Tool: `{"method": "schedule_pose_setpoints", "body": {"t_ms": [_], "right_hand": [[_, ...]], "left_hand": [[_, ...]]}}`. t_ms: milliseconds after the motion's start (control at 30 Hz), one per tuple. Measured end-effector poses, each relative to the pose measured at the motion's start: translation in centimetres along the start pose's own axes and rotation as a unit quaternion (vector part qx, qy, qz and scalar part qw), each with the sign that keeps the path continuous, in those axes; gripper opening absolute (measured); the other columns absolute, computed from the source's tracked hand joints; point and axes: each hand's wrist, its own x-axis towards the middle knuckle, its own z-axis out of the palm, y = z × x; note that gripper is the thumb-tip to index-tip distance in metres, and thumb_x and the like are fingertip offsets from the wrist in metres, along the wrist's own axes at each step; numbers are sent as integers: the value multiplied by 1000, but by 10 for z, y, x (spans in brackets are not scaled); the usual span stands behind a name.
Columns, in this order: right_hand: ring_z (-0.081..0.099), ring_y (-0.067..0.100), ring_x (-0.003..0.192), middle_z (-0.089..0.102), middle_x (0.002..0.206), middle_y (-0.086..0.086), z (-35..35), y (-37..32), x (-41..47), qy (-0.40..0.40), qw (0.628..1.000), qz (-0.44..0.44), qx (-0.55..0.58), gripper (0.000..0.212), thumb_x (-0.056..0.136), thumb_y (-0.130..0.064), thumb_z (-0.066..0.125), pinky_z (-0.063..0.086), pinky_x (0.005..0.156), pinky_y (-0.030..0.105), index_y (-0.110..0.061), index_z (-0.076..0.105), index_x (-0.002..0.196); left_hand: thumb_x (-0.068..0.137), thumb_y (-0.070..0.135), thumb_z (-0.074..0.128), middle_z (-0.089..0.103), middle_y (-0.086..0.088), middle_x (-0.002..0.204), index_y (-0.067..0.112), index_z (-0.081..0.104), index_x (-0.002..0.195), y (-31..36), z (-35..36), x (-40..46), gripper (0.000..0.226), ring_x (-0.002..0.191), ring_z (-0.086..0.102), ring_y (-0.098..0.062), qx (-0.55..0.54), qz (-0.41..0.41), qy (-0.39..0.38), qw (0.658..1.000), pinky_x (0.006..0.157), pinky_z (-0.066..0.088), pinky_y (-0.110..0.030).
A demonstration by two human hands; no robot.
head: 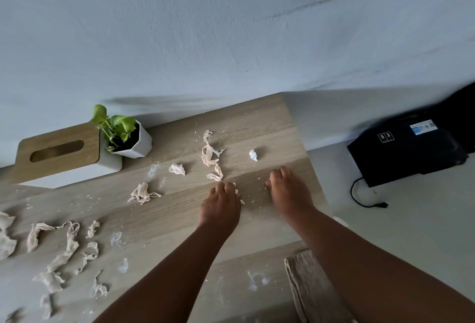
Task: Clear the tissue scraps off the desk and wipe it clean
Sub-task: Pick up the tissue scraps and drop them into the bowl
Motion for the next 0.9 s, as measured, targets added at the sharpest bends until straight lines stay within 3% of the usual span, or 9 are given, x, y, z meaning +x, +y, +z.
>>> {"method": "schedule_pose_setpoints", "body": {"t_ms": [100, 267, 300, 367, 400, 467, 600, 667, 900], "right_hand": [[63, 38, 88, 63, 98, 19, 0, -2, -1, -1, 1000, 2, 10, 19, 102, -21, 59, 50, 71, 43, -2, 61, 102], [62, 29, 89, 62, 102, 14, 0, -5, -9, -10, 999, 0, 30, 20, 109, -20, 43, 48, 72, 37, -4, 54, 110], [64, 29, 86, 63, 100, 15, -1, -6, -11, -8, 999, -4, 37, 19, 109, -18, 44, 46, 69, 35, -3, 54, 110], [67, 33, 82, 66, 94, 17, -3, -9, -15, -7, 999, -7, 48, 17, 108, -15, 47, 40, 64, 33, 0, 55, 108], [68, 33, 82, 67, 93, 17, -5, -10, -17, -8, 999, -6, 50, 16, 108, -15, 47, 39, 64, 32, -1, 54, 109], [68, 32, 82, 68, 93, 15, -6, -14, -21, -8, 998, -4, 55, 16, 108, -16, 46, 39, 63, 32, -2, 53, 109], [66, 32, 81, 65, 92, 15, -8, -23, -29, -4, 996, -9, 86, 15, 107, -17, 47, 41, 64, 33, -2, 51, 107], [65, 34, 81, 64, 92, 16, -10, -29, -32, -3, 996, -7, 94, 16, 106, -17, 49, 37, 64, 31, -1, 52, 109], [64, 30, 86, 60, 92, 6, -10, -47, -39, -24, 992, 14, 126, 5, 99, -9, 51, 37, 67, 30, -11, 52, 103]], "left_hand": [[97, 16, 65, 65, -19, 94, -3, 63, 105, -2, -2, -3, 21, 82, 67, -39, 2, 10, 5, 1000, 64, 58, -45], [105, 24, 40, 51, -11, 128, 4, 43, 135, -12, -1, -6, 36, 115, 56, -27, 48, 4, -57, 997, 96, 49, -35], [103, 21, 46, 53, -12, 125, 2, 49, 131, -14, -5, -9, 34, 110, 58, -28, 45, 24, -52, 997, 93, 51, -35], [86, 11, 67, 63, -14, 97, 0, 69, 98, -12, -14, -17, 16, 78, 66, -27, 51, 87, -21, 995, 68, 59, -34], [82, 8, 67, 63, -12, 81, 2, 71, 81, -14, -14, -20, 8, 63, 63, -24, 62, 123, 10, 990, 54, 57, -32], [89, 8, 49, 60, -10, 72, 3, 68, 74, -18, -16, -24, 25, 54, 59, -21, 57, 125, 7, 991, 46, 53, -30], [107, 13, 33, 57, -12, 112, 4, 54, 116, -30, -18, -26, 24, 96, 62, -30, -5, 37, -39, 999, 83, 51, -39], [105, 12, 40, 57, -15, 111, 5, 54, 115, -37, -21, -30, 18, 95, 60, -36, -57, 7, -56, 997, 82, 47, -44], [97, 6, 45, 59, -12, 100, 8, 57, 103, -51, -37, -40, 14, 88, 59, -35, -122, -18, -26, 992, 74, 44, -39]]}}
